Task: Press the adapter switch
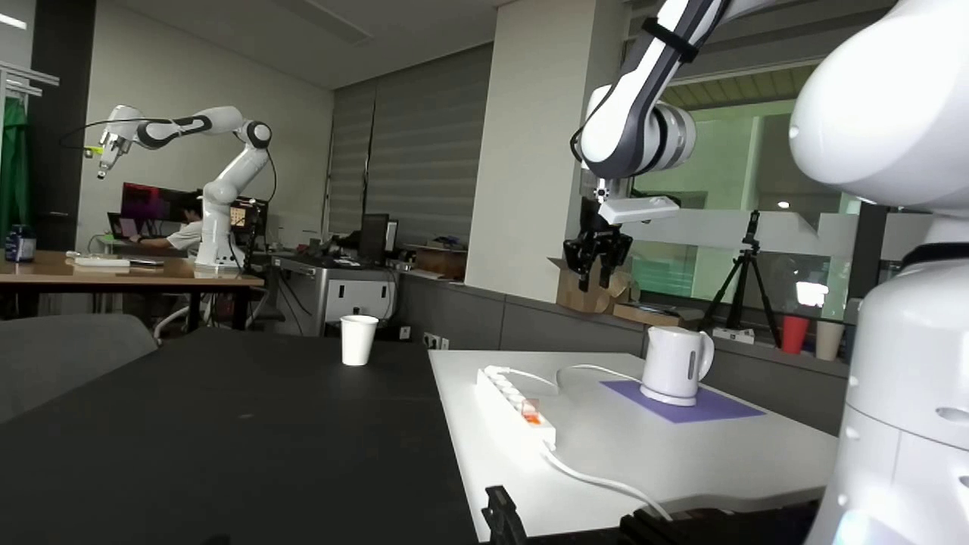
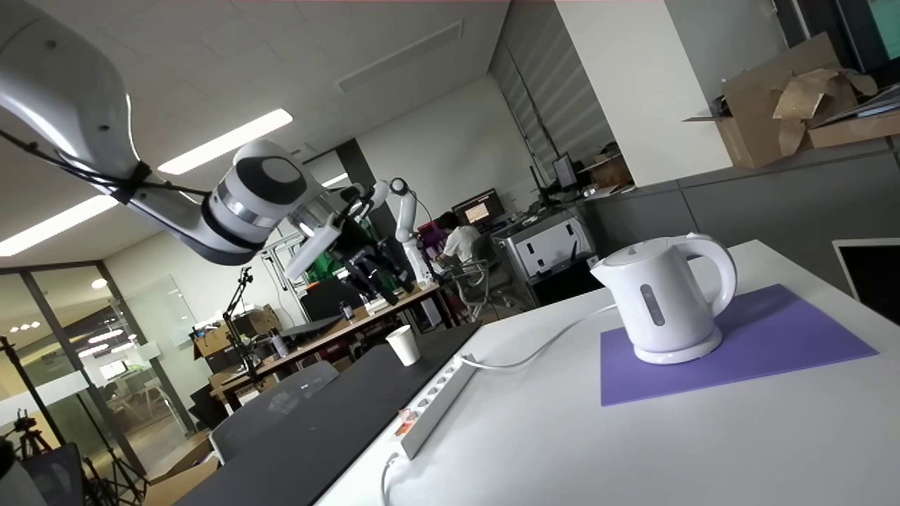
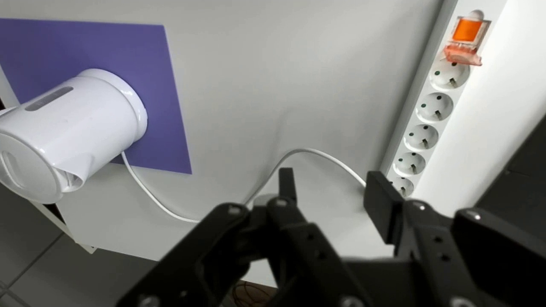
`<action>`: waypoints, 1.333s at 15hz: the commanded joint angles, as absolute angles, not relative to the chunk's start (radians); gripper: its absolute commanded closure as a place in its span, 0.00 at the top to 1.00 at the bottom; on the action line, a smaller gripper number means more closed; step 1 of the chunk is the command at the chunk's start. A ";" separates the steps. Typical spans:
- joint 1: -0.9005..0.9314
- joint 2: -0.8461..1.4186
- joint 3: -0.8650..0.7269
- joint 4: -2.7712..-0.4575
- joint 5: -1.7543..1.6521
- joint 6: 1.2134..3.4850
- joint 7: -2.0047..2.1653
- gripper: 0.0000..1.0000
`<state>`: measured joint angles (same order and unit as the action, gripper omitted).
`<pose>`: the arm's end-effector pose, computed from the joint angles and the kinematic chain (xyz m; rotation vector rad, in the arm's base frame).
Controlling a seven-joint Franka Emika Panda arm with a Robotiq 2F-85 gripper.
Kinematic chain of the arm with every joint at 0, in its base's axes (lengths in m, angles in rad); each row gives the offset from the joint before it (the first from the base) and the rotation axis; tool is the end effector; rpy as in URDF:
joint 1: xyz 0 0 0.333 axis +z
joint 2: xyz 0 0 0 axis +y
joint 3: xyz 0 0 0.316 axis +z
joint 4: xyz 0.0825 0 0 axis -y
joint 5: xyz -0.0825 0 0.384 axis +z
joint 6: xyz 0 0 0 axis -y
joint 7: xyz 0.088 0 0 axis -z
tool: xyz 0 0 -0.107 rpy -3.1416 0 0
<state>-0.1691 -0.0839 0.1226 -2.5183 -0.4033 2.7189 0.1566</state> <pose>0.4804 -0.0082 0.3361 2.8941 0.2080 0.4236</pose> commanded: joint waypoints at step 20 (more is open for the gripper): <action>0.056 0.172 0.068 -2.327 -0.150 2.437 0.147 0.01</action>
<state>0.0380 0.1726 0.0859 -2.3273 -0.1552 2.4376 0.1519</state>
